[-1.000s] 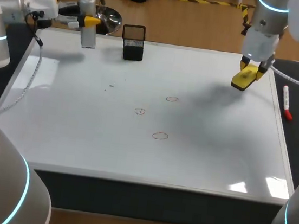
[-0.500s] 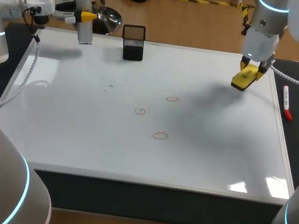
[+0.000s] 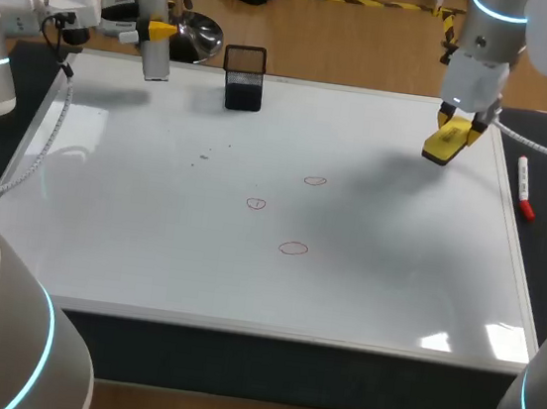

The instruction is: Pick up the inspection probe, press it on each red-marked spot on the whiteboard one by one, put down the probe, pick up the eraser, and wipe off all the red marks.

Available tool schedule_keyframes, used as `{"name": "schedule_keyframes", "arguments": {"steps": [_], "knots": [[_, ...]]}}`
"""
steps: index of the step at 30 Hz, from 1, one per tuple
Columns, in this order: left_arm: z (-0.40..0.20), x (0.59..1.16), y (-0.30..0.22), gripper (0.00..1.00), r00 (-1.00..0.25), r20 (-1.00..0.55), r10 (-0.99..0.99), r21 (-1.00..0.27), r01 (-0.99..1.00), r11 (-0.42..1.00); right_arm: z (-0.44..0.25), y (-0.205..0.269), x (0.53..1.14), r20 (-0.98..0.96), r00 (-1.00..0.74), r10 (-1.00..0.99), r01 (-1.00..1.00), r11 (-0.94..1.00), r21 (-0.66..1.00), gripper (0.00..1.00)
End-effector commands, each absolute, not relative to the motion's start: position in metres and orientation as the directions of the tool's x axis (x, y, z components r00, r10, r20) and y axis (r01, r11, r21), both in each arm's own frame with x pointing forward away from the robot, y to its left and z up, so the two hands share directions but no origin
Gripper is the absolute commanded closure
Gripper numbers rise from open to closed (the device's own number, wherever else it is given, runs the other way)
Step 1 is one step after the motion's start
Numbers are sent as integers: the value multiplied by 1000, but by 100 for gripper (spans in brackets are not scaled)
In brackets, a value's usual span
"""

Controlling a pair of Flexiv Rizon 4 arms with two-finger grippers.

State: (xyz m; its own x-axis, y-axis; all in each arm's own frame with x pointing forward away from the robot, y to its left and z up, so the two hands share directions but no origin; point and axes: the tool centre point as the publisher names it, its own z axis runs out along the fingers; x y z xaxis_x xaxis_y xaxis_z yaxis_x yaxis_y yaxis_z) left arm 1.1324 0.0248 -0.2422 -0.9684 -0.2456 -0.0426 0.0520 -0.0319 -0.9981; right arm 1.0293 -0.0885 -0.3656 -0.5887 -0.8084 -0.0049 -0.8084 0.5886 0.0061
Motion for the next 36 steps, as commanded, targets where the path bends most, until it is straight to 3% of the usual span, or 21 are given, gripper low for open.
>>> {"name": "schedule_keyframes", "arguments": {"steps": [1,36], "knots": [[-241,1132,25,100,-968,-44,-246,-998,53,-31,-364,-75,1022,-4,-568,-823,-823,568,3,100],[-241,1132,25,100,-968,-44,-246,-998,53,-31,-374,153,952,15,-3,-1000,-1000,3,30,100]]}}
